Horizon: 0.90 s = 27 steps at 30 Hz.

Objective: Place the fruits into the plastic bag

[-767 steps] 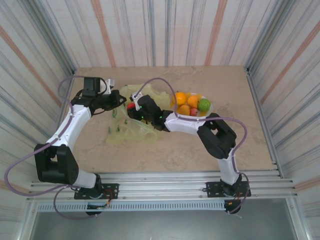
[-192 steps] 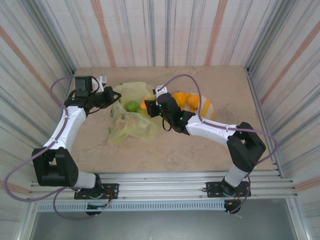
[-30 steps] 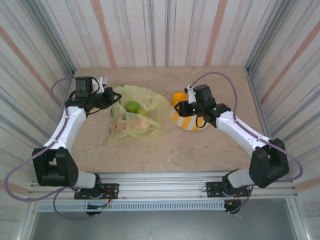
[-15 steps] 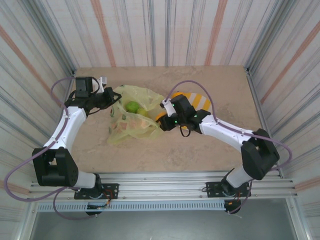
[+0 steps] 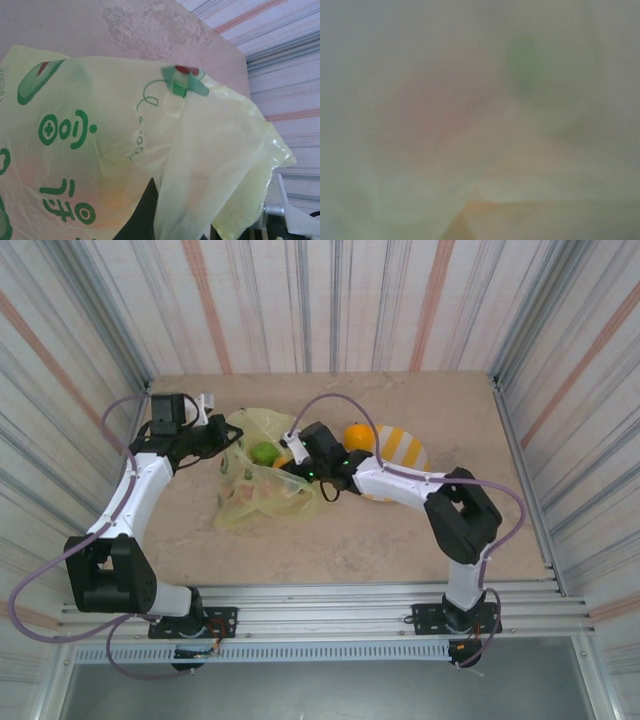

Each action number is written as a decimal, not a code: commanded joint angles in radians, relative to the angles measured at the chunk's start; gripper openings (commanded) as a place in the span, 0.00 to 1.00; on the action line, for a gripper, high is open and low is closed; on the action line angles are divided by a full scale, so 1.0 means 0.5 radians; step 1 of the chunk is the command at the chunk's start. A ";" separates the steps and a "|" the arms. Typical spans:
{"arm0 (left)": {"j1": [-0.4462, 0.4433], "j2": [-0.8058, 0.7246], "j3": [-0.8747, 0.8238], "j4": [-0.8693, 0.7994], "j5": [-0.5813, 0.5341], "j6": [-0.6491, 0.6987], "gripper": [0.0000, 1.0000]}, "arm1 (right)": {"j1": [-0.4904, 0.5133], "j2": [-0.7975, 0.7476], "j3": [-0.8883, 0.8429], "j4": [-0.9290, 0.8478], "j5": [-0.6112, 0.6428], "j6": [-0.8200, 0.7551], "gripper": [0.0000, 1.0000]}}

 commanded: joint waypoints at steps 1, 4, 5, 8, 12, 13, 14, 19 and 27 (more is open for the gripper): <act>-0.005 -0.036 -0.016 0.018 0.039 -0.013 0.00 | 0.030 0.112 0.148 0.143 0.106 0.167 0.64; -0.006 -0.036 -0.014 0.018 0.041 -0.014 0.00 | 0.061 0.208 0.240 0.198 0.137 0.245 0.65; -0.008 -0.035 -0.015 0.017 0.037 -0.012 0.00 | 0.072 0.241 0.273 0.203 0.128 0.264 0.65; -0.007 -0.036 -0.015 0.018 0.038 -0.015 0.00 | 0.100 0.320 0.351 0.223 0.130 0.347 0.66; -0.006 -0.039 -0.014 0.018 0.035 -0.015 0.00 | 0.119 0.398 0.394 0.255 0.079 0.467 0.69; -0.006 -0.039 -0.015 0.018 0.038 -0.012 0.00 | 0.121 0.414 0.403 0.254 0.060 0.494 0.70; -0.006 -0.040 -0.015 0.018 0.038 -0.012 0.00 | 0.123 0.426 0.404 0.260 0.044 0.514 0.70; -0.005 -0.042 -0.014 0.018 0.037 -0.012 0.00 | 0.117 0.405 0.404 0.218 0.011 0.499 0.78; -0.006 -0.042 -0.014 0.018 0.039 -0.012 0.00 | 0.087 0.248 0.283 0.218 0.007 0.457 0.86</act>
